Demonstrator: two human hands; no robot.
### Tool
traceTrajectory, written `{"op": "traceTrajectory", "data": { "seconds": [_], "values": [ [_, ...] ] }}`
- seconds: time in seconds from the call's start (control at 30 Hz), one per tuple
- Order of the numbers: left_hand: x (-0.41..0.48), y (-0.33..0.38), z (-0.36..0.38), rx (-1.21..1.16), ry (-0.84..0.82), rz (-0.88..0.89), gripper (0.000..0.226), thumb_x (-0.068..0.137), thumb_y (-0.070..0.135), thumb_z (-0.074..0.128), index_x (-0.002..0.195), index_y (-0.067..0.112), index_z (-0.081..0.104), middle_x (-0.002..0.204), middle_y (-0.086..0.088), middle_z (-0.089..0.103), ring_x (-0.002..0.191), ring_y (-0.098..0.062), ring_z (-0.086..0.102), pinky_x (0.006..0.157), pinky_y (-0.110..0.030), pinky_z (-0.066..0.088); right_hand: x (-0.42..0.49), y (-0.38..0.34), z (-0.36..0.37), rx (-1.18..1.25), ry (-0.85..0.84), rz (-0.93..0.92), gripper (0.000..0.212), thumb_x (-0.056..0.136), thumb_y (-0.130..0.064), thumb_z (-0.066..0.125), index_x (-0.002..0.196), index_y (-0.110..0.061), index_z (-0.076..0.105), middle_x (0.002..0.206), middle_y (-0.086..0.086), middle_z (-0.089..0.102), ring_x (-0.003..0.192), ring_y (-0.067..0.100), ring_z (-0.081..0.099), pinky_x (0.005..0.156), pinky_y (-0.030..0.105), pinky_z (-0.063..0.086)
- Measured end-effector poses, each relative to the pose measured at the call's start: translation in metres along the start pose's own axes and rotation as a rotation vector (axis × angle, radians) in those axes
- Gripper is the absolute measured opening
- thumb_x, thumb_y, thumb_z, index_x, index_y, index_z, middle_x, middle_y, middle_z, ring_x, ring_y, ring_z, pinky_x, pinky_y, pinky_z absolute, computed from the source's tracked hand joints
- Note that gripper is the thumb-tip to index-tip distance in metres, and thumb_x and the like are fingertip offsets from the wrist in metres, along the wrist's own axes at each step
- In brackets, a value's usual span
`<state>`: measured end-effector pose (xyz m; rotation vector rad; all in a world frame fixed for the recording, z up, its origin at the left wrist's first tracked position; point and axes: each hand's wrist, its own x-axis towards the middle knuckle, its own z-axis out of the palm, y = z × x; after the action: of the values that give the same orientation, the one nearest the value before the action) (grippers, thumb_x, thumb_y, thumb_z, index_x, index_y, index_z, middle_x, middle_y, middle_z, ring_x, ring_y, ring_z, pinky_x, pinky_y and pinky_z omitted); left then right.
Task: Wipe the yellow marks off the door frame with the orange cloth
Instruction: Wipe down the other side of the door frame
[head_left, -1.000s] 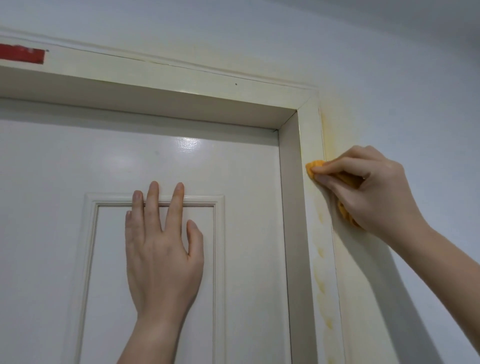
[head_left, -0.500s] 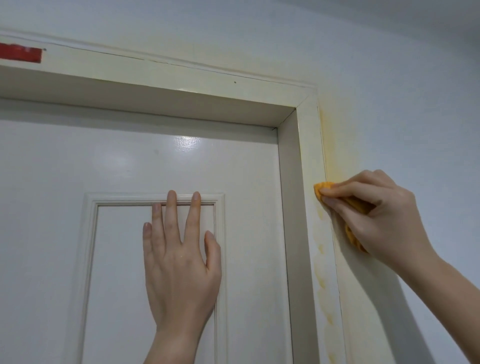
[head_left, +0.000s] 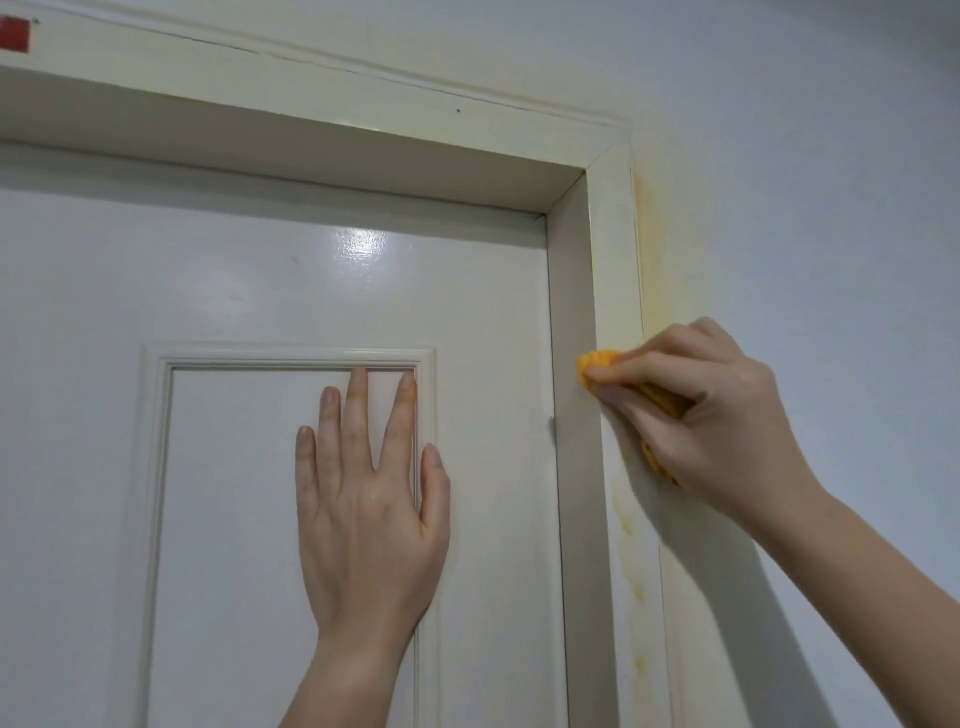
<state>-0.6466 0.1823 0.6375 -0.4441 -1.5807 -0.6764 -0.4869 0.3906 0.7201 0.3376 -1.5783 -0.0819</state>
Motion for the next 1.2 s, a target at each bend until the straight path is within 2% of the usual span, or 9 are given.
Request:
{"op": "traceTrajectory", "data": {
  "seconds": [0.2,0.37,0.5,0.7,0.87,1.0,1.1,1.2],
  "values": [
    [-0.007,0.002,-0.003,-0.004,0.002,0.004,0.062,0.110,0.039,0.040,0.171,0.028,0.032,0.180,-0.007,0.023,0.168,-0.028,0.015,0.138,-0.046,0.008,-0.014,0.006,-0.007,0.035,0.069,0.086,0.008,0.087,-0.018,0.086,0.095,-0.017,0.084,0.086,-0.002,0.071,0.080,0.024,0.062,0.070,0.037,0.050],
    [-0.009,0.001,-0.002,0.016,-0.001,0.013,0.062,0.110,0.039,0.040,0.170,0.026,0.032,0.179,-0.007,0.023,0.168,-0.028,0.016,0.137,-0.046,0.008,-0.026,-0.010,0.004,0.012,0.010,0.007,0.009,0.087,-0.014,0.086,0.096,-0.015,0.085,0.087,-0.001,0.074,0.076,0.027,0.061,0.067,0.035,0.049],
    [-0.011,0.001,-0.004,0.008,-0.001,0.006,0.061,0.111,0.039,0.041,0.171,0.026,0.032,0.180,-0.007,0.023,0.168,-0.027,0.015,0.137,-0.045,0.007,-0.026,0.001,-0.004,0.025,0.089,0.089,0.008,0.088,-0.016,0.086,0.096,-0.015,0.084,0.087,0.000,0.072,0.079,0.024,0.062,0.070,0.034,0.050],
    [-0.016,-0.001,-0.002,0.016,-0.010,0.007,0.062,0.112,0.041,0.037,0.172,0.027,0.028,0.181,-0.005,0.020,0.169,-0.025,0.011,0.138,-0.046,0.006,-0.052,-0.018,0.003,0.013,0.001,0.035,0.009,0.085,-0.013,0.087,0.094,-0.014,0.085,0.088,-0.002,0.074,0.076,0.027,0.062,0.067,0.034,0.050],
    [-0.018,0.000,-0.003,0.012,-0.019,0.004,0.063,0.112,0.041,0.037,0.172,0.027,0.027,0.181,-0.005,0.019,0.169,-0.025,0.010,0.138,-0.045,0.005,-0.043,-0.006,-0.005,0.024,0.081,0.119,0.008,0.088,-0.015,0.085,0.096,-0.014,0.084,0.087,0.000,0.073,0.080,0.025,0.062,0.071,0.035,0.051],
    [-0.021,-0.003,-0.003,0.015,-0.011,0.010,0.063,0.112,0.041,0.038,0.172,0.028,0.027,0.181,-0.005,0.020,0.169,-0.025,0.012,0.138,-0.046,0.007,-0.072,-0.024,-0.003,0.022,0.024,0.096,0.012,0.082,-0.009,0.088,0.093,-0.013,0.085,0.087,-0.002,0.073,0.078,0.025,0.064,0.070,0.034,0.051],
    [-0.021,-0.002,-0.002,0.023,-0.018,0.013,0.063,0.112,0.042,0.037,0.172,0.028,0.026,0.181,-0.005,0.019,0.169,-0.025,0.012,0.138,-0.046,0.007,-0.052,-0.024,0.004,0.006,-0.002,0.041,0.010,0.085,-0.010,0.087,0.094,-0.013,0.084,0.085,-0.001,0.072,0.074,0.026,0.059,0.068,0.031,0.048],
    [-0.021,-0.003,-0.003,0.024,-0.024,0.012,0.063,0.112,0.043,0.036,0.172,0.028,0.025,0.181,-0.005,0.018,0.169,-0.024,0.009,0.138,-0.045,0.005,-0.036,-0.014,0.001,0.010,0.064,0.100,0.007,0.089,-0.015,0.085,0.096,-0.014,0.084,0.085,0.000,0.071,0.078,0.026,0.059,0.071,0.028,0.048]
  ]
}}
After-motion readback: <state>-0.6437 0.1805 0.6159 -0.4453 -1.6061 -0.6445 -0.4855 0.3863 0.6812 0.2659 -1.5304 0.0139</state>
